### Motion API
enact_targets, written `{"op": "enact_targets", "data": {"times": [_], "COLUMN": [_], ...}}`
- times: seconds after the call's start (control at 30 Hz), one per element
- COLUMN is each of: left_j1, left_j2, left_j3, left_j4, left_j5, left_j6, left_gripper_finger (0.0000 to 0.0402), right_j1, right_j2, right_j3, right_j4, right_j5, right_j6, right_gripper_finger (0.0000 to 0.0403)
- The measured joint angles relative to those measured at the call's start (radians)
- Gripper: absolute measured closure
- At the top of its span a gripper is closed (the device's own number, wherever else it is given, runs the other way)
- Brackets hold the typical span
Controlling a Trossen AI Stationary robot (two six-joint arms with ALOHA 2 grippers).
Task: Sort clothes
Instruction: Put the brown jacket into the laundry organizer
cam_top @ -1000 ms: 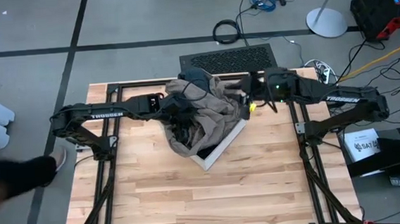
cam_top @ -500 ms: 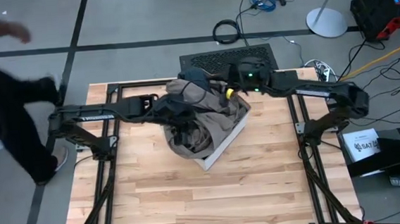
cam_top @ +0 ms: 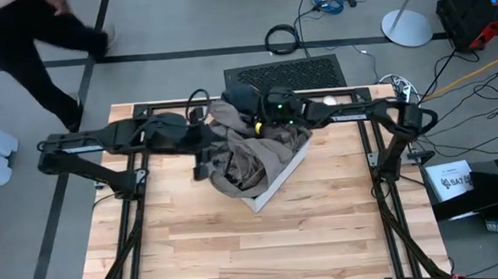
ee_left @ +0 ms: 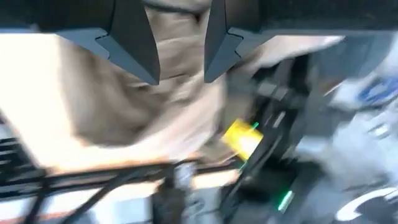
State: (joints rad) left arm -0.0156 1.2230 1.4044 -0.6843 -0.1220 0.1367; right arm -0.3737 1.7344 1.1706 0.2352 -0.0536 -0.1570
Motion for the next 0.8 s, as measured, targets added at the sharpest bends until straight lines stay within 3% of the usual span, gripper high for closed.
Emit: {"op": "enact_targets", "data": {"times": [0.13, 0.47, 0.67, 0.8], "left_j1": [-0.026, -0.031, -0.031, -0.037], "left_j2": [-0.014, 0.059, 0.107, 0.117], "left_j3": [-0.002, -0.004, -0.005, -0.005], "left_j4": [0.019, -0.017, -0.015, 0.014], "left_j5": [0.101, 0.091, 0.093, 0.201], "left_j6": [-0.001, -0.001, -0.002, -0.004], "left_gripper_finger": [0.0267, 0.0267, 0.0267, 0.0267], "right_j1": [0.012, 0.049, 0.026, 0.005], "right_j2": [0.045, 0.024, 0.025, 0.026], "right_j3": [0.007, 0.005, 0.004, 0.003], "right_j4": [-0.083, -0.445, -0.509, -0.536], "right_j5": [0.005, -0.002, 0.04, 0.054], "right_j6": [-0.016, -0.002, 0.053, 0.111], "right_gripper_finger": [0.0305, 0.0305, 0.0305, 0.0305]}}
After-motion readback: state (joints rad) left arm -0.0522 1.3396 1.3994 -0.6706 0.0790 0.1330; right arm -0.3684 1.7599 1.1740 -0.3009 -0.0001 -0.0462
